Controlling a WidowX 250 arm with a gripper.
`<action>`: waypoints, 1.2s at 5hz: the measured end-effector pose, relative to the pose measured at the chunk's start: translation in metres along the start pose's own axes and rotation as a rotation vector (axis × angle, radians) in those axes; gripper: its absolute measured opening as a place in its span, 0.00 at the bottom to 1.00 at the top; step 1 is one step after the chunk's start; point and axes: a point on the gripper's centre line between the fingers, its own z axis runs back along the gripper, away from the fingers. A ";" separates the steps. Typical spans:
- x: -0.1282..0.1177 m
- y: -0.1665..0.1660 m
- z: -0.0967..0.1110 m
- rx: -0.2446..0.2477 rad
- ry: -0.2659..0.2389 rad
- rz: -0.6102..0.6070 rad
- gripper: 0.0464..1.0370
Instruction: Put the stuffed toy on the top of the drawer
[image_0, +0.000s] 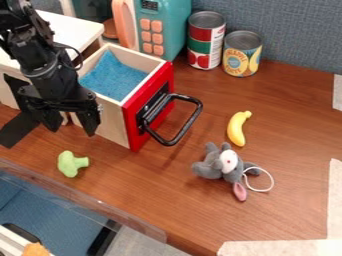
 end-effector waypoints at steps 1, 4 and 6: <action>-0.004 -0.003 -0.005 -0.006 0.026 0.000 0.96; 0.006 -0.158 0.013 -0.108 -0.016 -0.360 0.96; 0.010 -0.227 -0.024 -0.129 0.029 -0.407 0.96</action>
